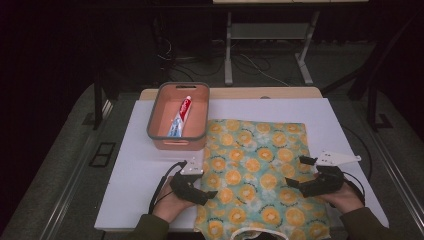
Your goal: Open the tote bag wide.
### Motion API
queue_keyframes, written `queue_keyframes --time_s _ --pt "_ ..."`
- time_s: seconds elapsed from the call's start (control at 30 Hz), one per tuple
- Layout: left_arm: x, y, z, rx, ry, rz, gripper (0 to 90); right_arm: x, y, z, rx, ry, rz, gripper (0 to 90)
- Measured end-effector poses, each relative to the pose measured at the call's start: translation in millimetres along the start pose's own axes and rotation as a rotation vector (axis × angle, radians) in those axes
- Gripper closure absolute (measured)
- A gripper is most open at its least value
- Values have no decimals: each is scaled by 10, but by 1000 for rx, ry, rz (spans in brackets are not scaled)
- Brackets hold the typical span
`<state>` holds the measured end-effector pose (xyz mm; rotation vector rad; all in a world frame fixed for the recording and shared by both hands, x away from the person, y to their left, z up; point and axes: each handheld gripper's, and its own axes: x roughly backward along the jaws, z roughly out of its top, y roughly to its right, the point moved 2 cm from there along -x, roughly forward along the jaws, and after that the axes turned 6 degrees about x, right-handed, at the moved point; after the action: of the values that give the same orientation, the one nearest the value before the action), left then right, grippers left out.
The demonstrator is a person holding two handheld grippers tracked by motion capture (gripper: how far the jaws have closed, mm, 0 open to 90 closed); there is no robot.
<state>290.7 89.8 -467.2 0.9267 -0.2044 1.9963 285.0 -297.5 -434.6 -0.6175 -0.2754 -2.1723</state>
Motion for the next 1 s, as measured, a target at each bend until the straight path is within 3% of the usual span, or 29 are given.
queue_keyframes --time_s 0.13,0.2,0.33,0.47,0.6,0.73,1.0 --pt "20 -7 2 -2 5 26 255 -1 1 0 1 0 1 39" --pt "35 -14 4 0 11 28 442 1 0 0 -1 0 -1 39" --pt "51 -35 8 23 12 11 660 -3 2 -1 -2 -1 -1 39" --pt "48 -38 7 13 -3 -3 877 -6 -1 -2 1 -3 -1 39" --pt "44 -44 26 14 -14 -2 893 -2 0 -2 0 -1 -2 39" --pt "54 -47 79 -6 3 31 893 -4 -1 -1 2 -1 -3 39" --pt "-48 -226 367 -3 52 65 894 5 5 0 0 5 -5 39"
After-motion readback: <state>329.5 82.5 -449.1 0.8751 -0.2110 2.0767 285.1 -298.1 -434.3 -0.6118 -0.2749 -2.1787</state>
